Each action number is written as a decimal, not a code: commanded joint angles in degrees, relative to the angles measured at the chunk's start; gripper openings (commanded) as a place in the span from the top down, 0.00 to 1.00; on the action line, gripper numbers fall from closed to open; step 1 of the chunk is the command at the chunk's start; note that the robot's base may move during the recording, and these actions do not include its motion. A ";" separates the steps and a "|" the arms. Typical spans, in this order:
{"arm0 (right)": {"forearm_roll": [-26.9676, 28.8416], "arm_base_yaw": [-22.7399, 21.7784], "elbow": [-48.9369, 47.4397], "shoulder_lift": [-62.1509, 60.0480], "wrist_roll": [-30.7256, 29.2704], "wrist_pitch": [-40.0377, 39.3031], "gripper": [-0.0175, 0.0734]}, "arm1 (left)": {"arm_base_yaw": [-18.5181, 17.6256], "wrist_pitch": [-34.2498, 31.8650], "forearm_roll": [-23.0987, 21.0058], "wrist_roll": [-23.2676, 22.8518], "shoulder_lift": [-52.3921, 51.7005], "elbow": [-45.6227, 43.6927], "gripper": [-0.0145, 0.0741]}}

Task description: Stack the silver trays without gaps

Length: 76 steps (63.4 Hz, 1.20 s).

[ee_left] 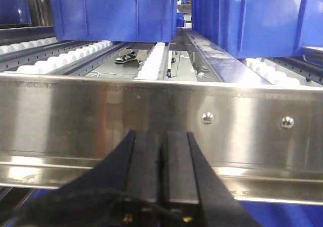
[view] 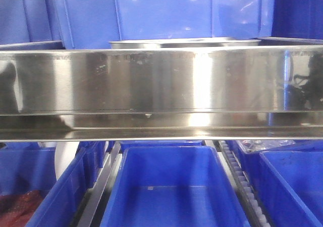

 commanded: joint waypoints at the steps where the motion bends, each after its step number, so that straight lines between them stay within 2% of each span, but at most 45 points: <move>1: 0.07 0.00 -0.06 -1.10 -0.51 -4.98 0.75 | 0.03 -5.17 -0.53 -0.15 -2.19 -0.30 0.89; 34: 0.07 0.00 -0.06 -1.10 -0.51 -6.49 0.75 | 0.03 -5.59 -0.53 -0.15 -1.96 -0.30 0.89; 45: 0.11 0.00 -0.06 -1.10 -0.51 -8.50 0.75 | 0.03 -8.87 -0.53 -0.15 -1.96 -0.30 0.89; 50: 1.68 0.00 -0.25 -1.10 -0.48 -10.14 0.75 | 0.03 -11.31 -0.81 -0.15 -1.96 -0.89 0.89; 54: 3.34 0.00 -1.86 -1.06 -0.48 -9.71 0.75 | 0.03 -10.82 -0.97 -0.15 -1.96 -3.10 0.89; 60: 3.45 0.00 -7.12 -1.00 -0.48 -4.79 0.75 | 0.03 -3.43 -0.97 -0.15 -1.84 -9.57 0.89; 64: 3.45 0.00 -12.96 -0.70 -0.48 1.24 0.74 | 0.03 5.19 -0.97 -0.15 -1.34 -16.40 0.89; 67: 3.45 0.00 -17.34 0.12 -0.48 6.72 0.71 | 0.03 14.43 -0.97 0.17 0.08 -21.58 0.89; 72: 3.45 0.00 -24.22 2.15 -0.48 13.45 0.61 | 0.03 27.55 -0.87 0.17 3.25 -29.99 0.89; 76: 3.49 0.00 -28.56 4.51 -0.48 17.28 0.49 | 0.03 33.74 -0.98 0.17 6.57 -35.08 0.86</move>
